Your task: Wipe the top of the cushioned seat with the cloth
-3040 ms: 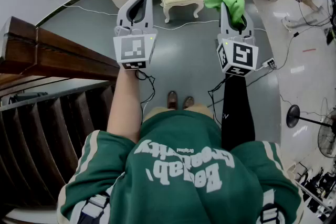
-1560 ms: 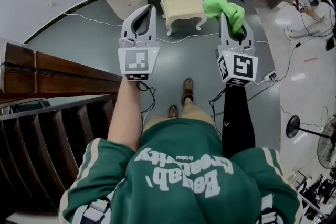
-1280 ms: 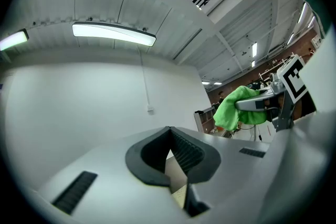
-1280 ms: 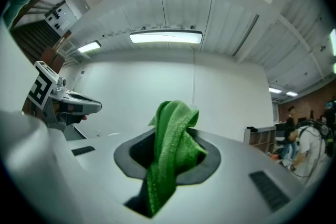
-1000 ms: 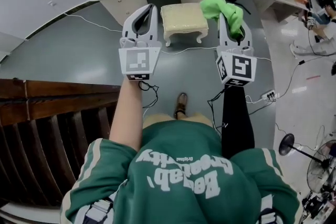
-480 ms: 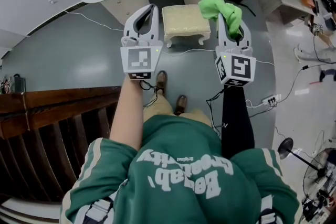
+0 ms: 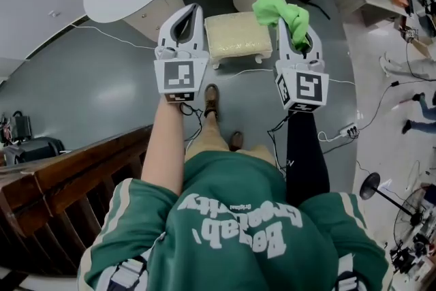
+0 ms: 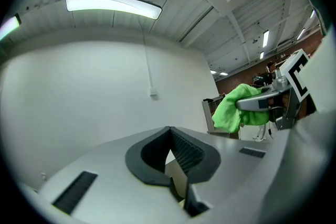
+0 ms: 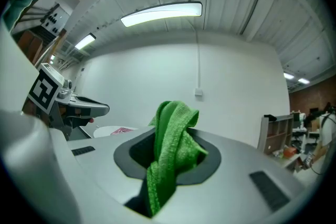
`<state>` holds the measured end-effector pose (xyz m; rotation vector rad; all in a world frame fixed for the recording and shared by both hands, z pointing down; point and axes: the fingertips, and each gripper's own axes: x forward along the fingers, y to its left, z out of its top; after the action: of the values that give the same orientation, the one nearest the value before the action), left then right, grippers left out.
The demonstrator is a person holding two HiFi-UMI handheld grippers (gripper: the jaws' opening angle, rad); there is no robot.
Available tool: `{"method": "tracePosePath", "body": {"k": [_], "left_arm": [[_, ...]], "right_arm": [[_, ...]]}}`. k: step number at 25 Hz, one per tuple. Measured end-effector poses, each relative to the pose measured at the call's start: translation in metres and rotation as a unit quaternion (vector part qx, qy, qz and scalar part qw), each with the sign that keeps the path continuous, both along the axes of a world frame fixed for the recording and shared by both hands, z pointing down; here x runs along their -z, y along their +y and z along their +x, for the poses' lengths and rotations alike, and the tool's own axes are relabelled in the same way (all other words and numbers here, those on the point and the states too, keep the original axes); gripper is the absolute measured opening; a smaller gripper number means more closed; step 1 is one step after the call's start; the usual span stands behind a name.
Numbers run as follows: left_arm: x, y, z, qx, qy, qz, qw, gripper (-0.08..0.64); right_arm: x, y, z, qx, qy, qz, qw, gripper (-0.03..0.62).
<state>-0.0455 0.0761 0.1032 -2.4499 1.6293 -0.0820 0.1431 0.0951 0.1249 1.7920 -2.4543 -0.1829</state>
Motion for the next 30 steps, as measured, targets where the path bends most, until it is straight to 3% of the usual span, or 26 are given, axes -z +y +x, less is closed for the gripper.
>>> {"method": "tracePosePath", "body": {"k": [15, 21, 30], "left_arm": [[-0.033, -0.164, -0.017, -0.071, -0.01, -0.022, 0.9972, 0.015], [-0.053, -0.195, -0.024, -0.094, -0.015, -0.032, 0.995, 0.015], [-0.083, -0.223, -0.035, -0.092, 0.003, -0.043, 0.9948, 0.015]], "right_arm": [[-0.045, -0.143, -0.048, -0.032, 0.018, -0.061, 0.997, 0.086], [-0.072, -0.172, -0.068, -0.029, 0.023, -0.087, 0.996, 0.086], [-0.115, -0.198, -0.09, -0.005, 0.035, -0.125, 0.992, 0.086]]}}
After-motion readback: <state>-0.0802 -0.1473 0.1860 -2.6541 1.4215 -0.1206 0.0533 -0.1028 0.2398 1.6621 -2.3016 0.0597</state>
